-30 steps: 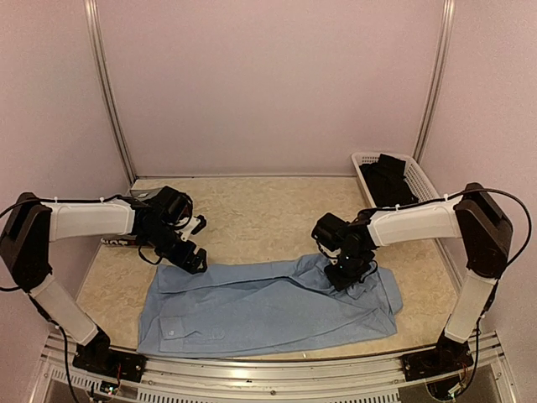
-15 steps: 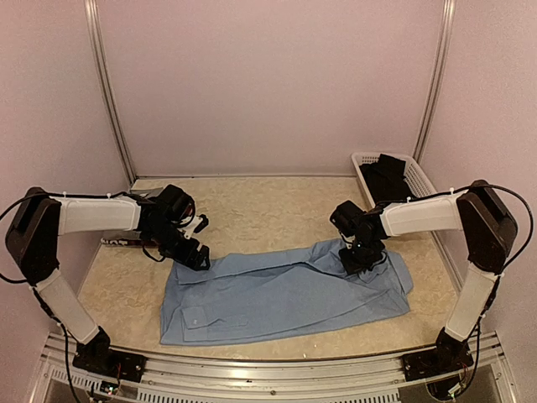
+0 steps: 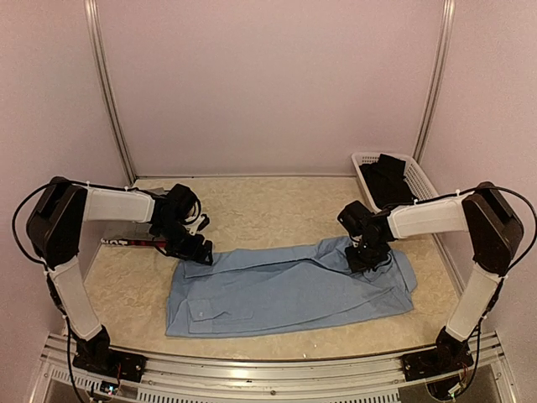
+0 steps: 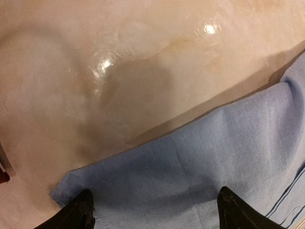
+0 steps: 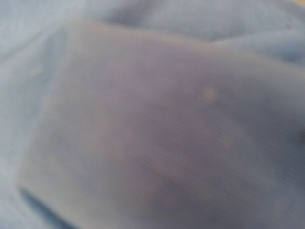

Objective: Fold and stack the long sleeve shirts
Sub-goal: Move the rectangle-folded shirt to the center of the board, then place the sleeve of the rectangle-folded shirt.

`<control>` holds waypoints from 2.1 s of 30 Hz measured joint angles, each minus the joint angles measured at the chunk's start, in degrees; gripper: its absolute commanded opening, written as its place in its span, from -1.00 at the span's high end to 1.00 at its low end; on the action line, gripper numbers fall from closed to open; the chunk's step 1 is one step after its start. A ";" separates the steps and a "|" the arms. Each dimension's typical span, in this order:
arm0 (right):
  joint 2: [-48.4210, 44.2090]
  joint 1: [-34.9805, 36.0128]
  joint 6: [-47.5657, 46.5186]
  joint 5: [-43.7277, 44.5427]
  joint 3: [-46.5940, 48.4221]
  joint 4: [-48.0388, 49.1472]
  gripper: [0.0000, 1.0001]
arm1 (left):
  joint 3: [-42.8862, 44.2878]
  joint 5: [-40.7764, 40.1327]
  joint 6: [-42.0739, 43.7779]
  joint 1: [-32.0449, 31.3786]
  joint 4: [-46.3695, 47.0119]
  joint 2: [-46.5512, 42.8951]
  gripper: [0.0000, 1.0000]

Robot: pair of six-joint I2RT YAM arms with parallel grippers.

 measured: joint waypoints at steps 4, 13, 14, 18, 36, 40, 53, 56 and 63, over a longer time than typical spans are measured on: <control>-1.70 -1.07 0.22 -0.22 -1.64 1.53 1.00 | 1.60 -0.50 -1.40 2.12 0.33 1.29 -0.70; -3.93 -2.75 0.81 -0.81 -3.50 1.90 1.00 | 4.07 -4.35 -3.58 6.51 0.59 3.34 -0.69; -4.20 -2.86 0.74 -0.87 -3.54 1.38 1.00 | 4.07 -4.42 -3.58 6.67 0.57 3.34 -0.69; -5.86 -3.26 -0.04 -1.90 -3.52 -3.23 1.00 | 4.07 -3.56 -3.56 6.54 1.07 2.82 -0.72; -24.94 1.77 -8.63 -6.08 10.60 -22.05 1.00 | -2.93 -4.48 -4.79 -8.87 18.56 -19.19 -0.88; -26.64 2.93 -9.03 -6.54 13.29 -26.60 1.00 | -7.61 -5.01 -4.57 -13.64 26.88 -21.66 -0.88; -26.03 8.04 -12.50 -7.06 19.06 -31.04 1.00 | -7.76 -8.33 -1.88 -22.97 37.42 -20.26 -0.88; -21.75 12.00 -13.18 -4.20 21.68 -32.26 1.00 | -8.44 -11.96 -1.90 -22.97 37.68 -20.74 -0.89; -17.70 15.06 -10.14 3.78 29.09 -37.62 1.00 | -12.20 -14.67 -1.42 -22.99 37.57 -23.89 -0.90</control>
